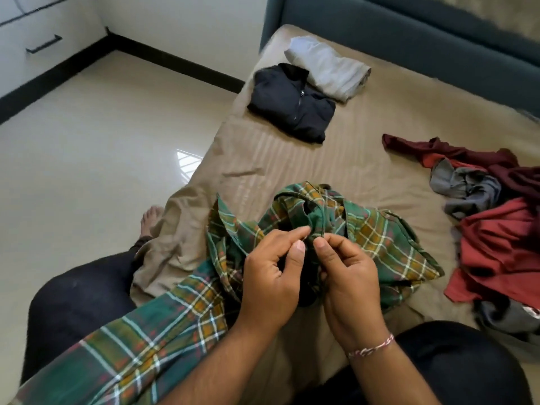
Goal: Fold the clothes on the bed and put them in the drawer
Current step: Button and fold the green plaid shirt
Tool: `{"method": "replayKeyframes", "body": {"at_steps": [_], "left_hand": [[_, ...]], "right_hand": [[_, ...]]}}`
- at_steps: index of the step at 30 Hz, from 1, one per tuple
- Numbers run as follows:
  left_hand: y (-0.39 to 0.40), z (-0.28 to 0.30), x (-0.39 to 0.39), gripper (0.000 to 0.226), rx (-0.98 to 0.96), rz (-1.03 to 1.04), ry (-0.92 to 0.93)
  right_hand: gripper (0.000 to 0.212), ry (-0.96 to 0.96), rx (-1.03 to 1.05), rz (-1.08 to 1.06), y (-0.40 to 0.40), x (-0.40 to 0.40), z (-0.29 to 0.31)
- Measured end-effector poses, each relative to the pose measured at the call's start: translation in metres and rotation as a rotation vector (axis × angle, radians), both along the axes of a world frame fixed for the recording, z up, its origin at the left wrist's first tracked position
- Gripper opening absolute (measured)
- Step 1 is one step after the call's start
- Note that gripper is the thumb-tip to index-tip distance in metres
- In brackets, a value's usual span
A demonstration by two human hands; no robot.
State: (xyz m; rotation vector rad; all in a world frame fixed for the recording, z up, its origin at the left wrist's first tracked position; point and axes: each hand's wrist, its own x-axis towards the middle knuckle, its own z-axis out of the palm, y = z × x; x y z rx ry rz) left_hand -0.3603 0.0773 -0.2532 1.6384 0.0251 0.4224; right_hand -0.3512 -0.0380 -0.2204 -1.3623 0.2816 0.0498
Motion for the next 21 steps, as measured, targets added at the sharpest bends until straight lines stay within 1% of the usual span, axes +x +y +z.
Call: {"method": "replayKeyframes", "body": {"at_steps": [3, 5, 8, 11, 13, 15, 18, 19, 21], "left_hand": [[-0.001, -0.007, 0.003, 0.027, -0.134, -0.035, 0.079], [0.000, -0.008, 0.001, 0.031, -0.221, -0.063, 0.124], [0.005, -0.009, -0.007, 0.034, -0.243, -0.139, 0.177], [0.015, -0.008, -0.002, 0.028, -0.207, -0.205, 0.131], [0.018, -0.009, 0.005, 0.022, -0.185, -0.197, 0.079], [0.015, -0.008, 0.007, 0.021, -0.180, -0.188, 0.052], [0.011, -0.008, 0.003, 0.024, -0.256, -0.124, 0.088], [0.010, -0.009, 0.002, 0.024, -0.287, -0.106, 0.103], [0.009, -0.013, 0.001, 0.018, -0.287, -0.092, 0.093]], "right_hand": [[0.016, 0.004, 0.000, -0.061, -0.001, -0.005, -0.001], [0.015, -0.011, -0.029, -0.059, -0.002, -0.009, 0.002], [0.020, -0.028, -0.196, -0.090, 0.000, -0.017, 0.003], [0.019, -0.030, -0.284, -0.118, 0.004, -0.018, 0.004], [0.015, -0.021, -0.296, -0.110, 0.006, -0.012, 0.006], [0.016, -0.040, -0.277, -0.110, 0.005, -0.010, 0.007], [0.016, -0.045, -0.200, -0.077, 0.006, -0.011, 0.002], [0.015, -0.047, -0.183, -0.072, 0.005, -0.011, 0.000], [0.015, -0.062, -0.165, -0.057, 0.001, -0.012, -0.004]]}}
